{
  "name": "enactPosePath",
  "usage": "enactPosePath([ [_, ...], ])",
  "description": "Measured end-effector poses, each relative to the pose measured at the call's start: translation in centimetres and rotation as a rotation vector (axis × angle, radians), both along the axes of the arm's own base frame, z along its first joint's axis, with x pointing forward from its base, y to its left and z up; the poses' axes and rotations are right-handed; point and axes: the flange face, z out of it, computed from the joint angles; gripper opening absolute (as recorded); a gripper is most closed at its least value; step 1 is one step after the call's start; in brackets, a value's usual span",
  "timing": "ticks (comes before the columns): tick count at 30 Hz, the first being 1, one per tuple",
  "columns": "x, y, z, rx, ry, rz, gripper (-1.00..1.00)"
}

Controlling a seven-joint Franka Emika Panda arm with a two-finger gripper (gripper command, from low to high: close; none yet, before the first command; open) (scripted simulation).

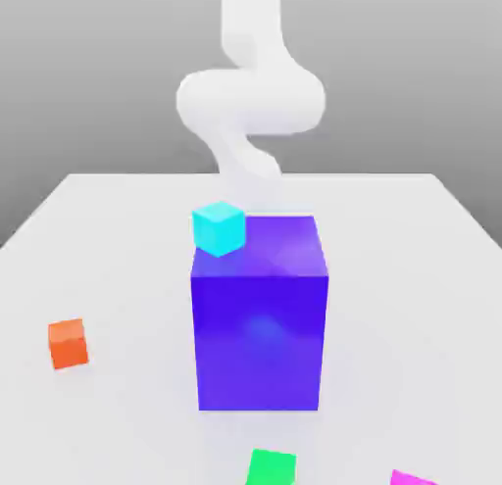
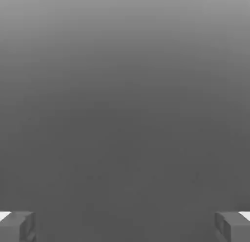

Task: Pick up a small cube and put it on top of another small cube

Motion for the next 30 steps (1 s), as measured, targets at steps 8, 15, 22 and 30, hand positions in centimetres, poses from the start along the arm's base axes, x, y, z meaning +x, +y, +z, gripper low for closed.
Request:
enactPosePath([
  [8, 9.1, 3.6, -10.1, -0.083, 0.180, 0.270, 0.00],
  [15, 14.4, 7.8, -20.8, -0.168, 0.321, 0.497, 0.00],
  [22, 16.7, 12.4, -32.5, -0.272, 0.455, 0.729, 0.00],
  [30, 16.3, 15.8, -46.2, -0.411, 0.604, 0.982, 0.00],
])
